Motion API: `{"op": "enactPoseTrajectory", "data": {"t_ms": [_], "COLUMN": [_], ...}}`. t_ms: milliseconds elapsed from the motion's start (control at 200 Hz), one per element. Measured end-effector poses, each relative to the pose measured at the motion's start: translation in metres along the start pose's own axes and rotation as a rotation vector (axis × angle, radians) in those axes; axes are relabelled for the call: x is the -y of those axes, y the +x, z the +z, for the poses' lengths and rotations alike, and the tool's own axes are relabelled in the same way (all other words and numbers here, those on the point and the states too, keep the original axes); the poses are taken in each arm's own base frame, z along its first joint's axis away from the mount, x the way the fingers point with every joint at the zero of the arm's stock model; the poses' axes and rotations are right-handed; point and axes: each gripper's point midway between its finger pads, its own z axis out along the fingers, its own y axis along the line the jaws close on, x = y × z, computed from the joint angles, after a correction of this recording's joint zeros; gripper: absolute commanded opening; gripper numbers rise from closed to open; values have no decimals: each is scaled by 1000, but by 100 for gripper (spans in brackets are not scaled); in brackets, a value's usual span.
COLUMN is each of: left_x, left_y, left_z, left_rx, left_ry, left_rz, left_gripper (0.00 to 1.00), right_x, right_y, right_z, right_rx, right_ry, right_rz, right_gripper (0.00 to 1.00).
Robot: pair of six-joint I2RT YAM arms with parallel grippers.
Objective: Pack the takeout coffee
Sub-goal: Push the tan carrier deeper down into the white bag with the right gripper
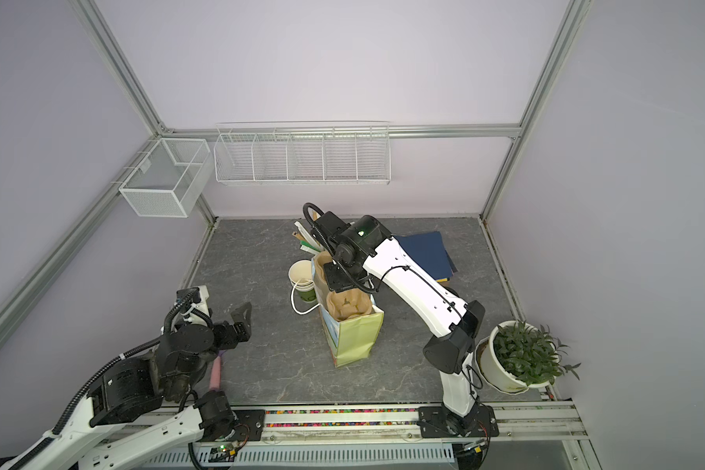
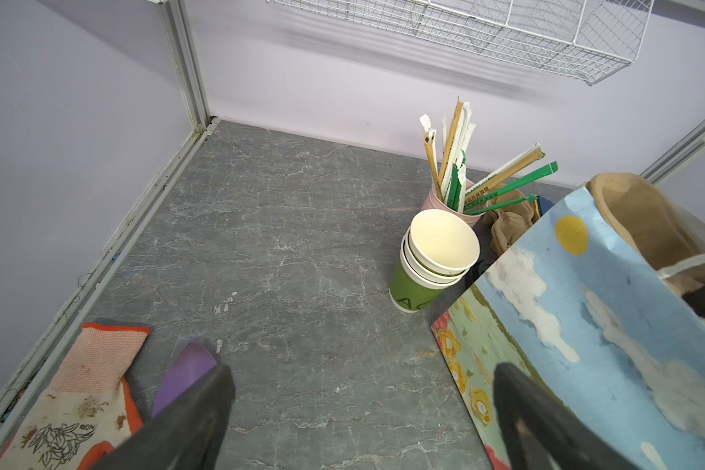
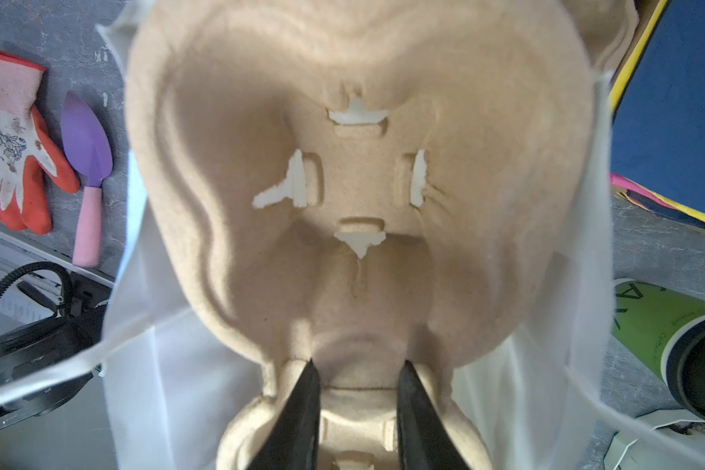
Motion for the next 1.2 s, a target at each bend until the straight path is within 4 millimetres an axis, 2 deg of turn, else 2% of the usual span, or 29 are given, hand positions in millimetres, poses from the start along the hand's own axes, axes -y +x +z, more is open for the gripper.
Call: {"op": "enactPoseTrajectory", "data": {"t_ms": [275, 500, 725, 820, 1000, 1199], "left_x": [0, 1, 1, 1, 1, 1], "left_y": [0, 0, 0, 0, 1, 1], "left_z": [0, 0, 0, 0, 0, 0], "left_rx": [-2, -3, -3, -3, -4, -5], "left_ry": [2, 2, 3, 3, 5, 5], "left_rz": [1, 1, 1, 1, 1, 5], "left_gripper": [99, 99, 99, 99, 99, 99], "right_x": [-7, -3, -8, -8, -9, -8], "right_y": [6, 10, 14, 13, 11, 20], "right_z": [-8, 0, 10, 7, -11, -19], "right_rx": [19, 0, -12, -2, 18, -19], "right_ry": [2, 30, 14, 7, -10, -15], "right_rz": [-20, -25, -23, -20, -19, -32], "right_gripper": [27, 27, 27, 28, 28, 28]}}
